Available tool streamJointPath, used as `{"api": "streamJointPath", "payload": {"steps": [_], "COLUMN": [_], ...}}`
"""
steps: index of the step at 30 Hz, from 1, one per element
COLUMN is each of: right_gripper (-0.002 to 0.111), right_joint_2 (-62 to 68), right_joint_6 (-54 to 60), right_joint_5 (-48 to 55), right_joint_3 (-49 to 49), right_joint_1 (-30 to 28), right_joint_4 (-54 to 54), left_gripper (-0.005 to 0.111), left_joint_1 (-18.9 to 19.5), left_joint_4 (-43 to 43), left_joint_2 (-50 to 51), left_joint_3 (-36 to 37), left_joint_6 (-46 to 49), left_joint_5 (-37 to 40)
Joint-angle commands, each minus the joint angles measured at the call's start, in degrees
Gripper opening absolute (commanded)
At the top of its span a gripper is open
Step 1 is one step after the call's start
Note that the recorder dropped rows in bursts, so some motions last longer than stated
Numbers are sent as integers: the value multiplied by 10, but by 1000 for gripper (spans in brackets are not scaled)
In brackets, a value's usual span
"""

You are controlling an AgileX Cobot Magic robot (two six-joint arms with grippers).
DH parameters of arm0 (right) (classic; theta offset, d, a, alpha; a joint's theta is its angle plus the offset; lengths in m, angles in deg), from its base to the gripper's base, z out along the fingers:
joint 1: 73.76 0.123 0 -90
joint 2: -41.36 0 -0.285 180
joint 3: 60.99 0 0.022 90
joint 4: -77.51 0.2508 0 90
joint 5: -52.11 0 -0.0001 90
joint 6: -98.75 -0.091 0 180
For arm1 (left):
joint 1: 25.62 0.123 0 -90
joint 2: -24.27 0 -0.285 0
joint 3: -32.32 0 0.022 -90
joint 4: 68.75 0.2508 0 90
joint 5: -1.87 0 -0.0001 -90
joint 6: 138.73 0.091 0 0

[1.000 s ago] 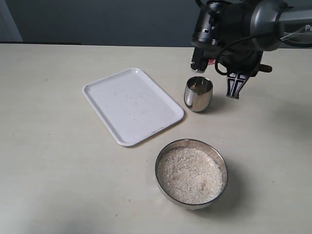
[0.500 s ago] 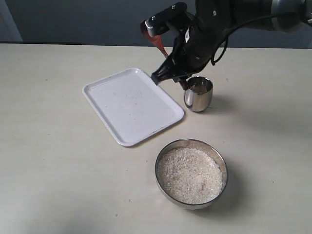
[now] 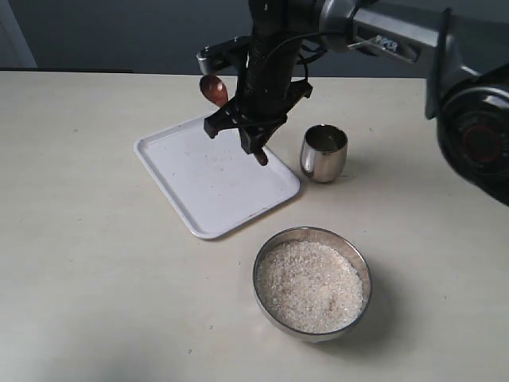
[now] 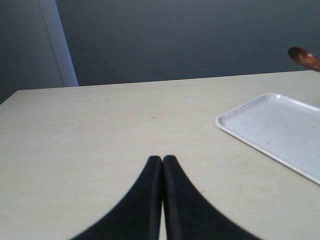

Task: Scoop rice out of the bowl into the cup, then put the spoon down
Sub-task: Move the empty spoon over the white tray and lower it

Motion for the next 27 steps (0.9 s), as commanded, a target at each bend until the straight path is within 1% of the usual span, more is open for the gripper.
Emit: {"api": "streamJointPath", "payload": {"steps": [1,4,14,15,18,19,22,23,25,27], "right_gripper": [-1,-1,-1,5,34,38,38,36,24,8], "right_joint_2": [49,69,98,98,98,98,97,93,77,57], "right_joint_6": [19,22,21,21,21,18,17,17,17,17], "right_joint_5": [11,11,11,11,11,11,11,11,11,11], "right_joint_3": [40,41,41,41,41,41,43,49,65,80], "right_joint_1": [-1,-1,-1,-1,-1,-1,-1,-1,-1,-1], "right_joint_4": [51,73,68,68,64,62,51,48,45,42], "left_gripper": [0,0,0,0,0,0,0,0,0,0], "left_joint_1": [-1,-1,-1,-1,-1,-1,-1,-1,-1,-1], "left_joint_4": [1,1,1,1,1,1,1,1,1,1], "left_joint_2": [-2,-2,-2,-2,-2,-2,-2,-2,-2,-2], "left_joint_3": [-1,-1,-1,-1,-1,-1,-1,-1,-1,-1], "left_joint_6": [-3,-3,-3,-3,-3,-3,-3,-3,-3,-3], "left_joint_5": [-5,-5,-5,-5,-5,-5,-5,-5,-5,-5]}}
